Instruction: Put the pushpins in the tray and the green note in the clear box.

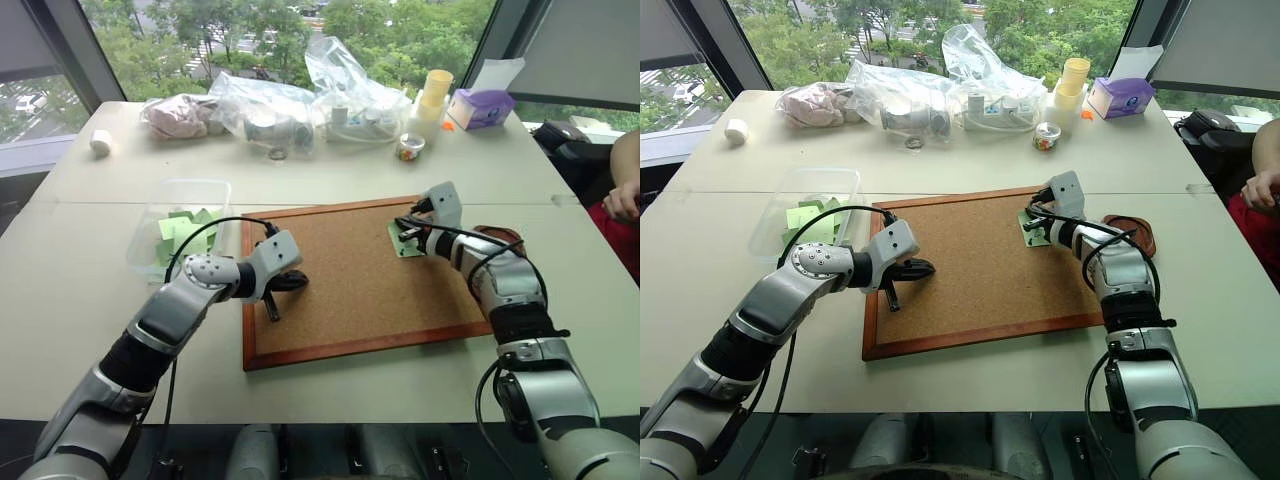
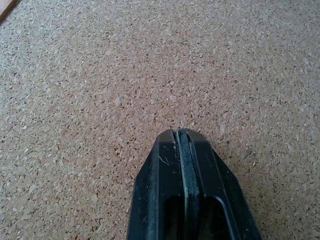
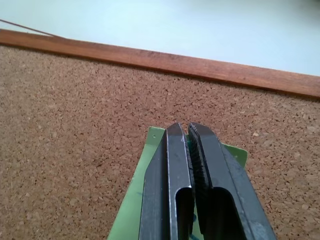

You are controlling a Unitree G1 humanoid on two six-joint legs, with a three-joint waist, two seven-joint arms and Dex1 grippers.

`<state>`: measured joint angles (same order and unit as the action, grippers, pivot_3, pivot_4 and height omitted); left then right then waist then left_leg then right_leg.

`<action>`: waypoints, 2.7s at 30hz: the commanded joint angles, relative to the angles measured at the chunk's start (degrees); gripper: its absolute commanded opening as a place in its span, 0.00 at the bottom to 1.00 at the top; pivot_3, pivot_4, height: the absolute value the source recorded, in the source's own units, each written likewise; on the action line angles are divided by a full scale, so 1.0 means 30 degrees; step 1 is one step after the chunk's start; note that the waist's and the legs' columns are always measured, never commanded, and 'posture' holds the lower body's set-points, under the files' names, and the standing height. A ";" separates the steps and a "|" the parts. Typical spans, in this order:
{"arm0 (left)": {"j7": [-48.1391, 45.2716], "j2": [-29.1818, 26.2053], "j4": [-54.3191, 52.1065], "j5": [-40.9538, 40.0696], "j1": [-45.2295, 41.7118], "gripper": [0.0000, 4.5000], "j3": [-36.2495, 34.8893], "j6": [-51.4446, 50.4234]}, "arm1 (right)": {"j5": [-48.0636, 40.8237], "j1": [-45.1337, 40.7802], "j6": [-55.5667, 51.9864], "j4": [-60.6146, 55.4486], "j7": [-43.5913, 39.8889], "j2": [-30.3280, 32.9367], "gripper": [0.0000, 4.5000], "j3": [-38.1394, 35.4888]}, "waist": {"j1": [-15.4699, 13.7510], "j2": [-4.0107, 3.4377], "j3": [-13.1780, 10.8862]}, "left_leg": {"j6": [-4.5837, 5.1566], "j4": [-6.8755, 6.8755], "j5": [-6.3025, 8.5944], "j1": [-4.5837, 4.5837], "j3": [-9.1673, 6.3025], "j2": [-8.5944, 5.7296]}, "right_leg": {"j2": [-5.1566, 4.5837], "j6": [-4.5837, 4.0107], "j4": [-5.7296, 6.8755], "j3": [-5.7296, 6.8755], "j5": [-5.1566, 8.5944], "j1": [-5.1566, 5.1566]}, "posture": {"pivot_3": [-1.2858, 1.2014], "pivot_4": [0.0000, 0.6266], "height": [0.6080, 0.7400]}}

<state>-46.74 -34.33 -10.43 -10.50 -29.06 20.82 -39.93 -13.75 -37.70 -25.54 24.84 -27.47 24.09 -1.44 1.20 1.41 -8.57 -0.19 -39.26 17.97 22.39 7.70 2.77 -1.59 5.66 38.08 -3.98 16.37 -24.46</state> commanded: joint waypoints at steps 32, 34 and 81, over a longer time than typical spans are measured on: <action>-0.1215 -0.0106 0.0272 0.0917 0.0347 0.00 0.0393 0.0250 | -0.0440 0.5569 -0.3243 -0.6044 0.4268 0.2808 0.01 -0.6197 | 0.0276 -0.0145 0.0076 | -0.0007 0.0008 -0.0003 -0.0017 -0.0010 -0.0010 | 0.0003 0.0003 -0.0003 -0.0018 0.0002 0.0020 | 0.52 0.24 0.99; -0.1275 -0.0084 0.0293 0.0988 0.0346 0.00 0.0387 0.0276 | -0.0460 0.5556 -0.3191 -0.5930 0.4320 0.2807 0.01 -0.6270 | 0.0280 -0.0145 0.0076 | -0.0007 0.0008 -0.0003 -0.0017 -0.0012 -0.0010 | 0.0004 0.0003 -0.0003 -0.0018 0.0002 0.0020 | 0.52 0.24 0.99; -0.1364 -0.0018 0.0066 0.1810 0.0855 0.00 0.0480 0.0461 | -0.1607 0.6668 -0.2077 -0.8995 0.2094 0.0168 0.88 -0.2602 | 0.0320 -0.0197 0.0112 | 0.0017 0.0005 0.0011 -0.0016 -0.0029 -0.0010 | 0.0011 0.0004 -0.0015 -0.0016 0.0004 0.0036 | 0.52 0.24 0.99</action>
<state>-50.06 -34.26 -10.85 -5.58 -27.79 20.52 -37.80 -18.91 -16.47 -33.44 -1.58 -21.19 24.92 -9.07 2.16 0.82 -8.24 -0.14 -39.25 18.00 22.34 7.61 2.74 -1.55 5.67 38.04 -4.03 16.38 -24.35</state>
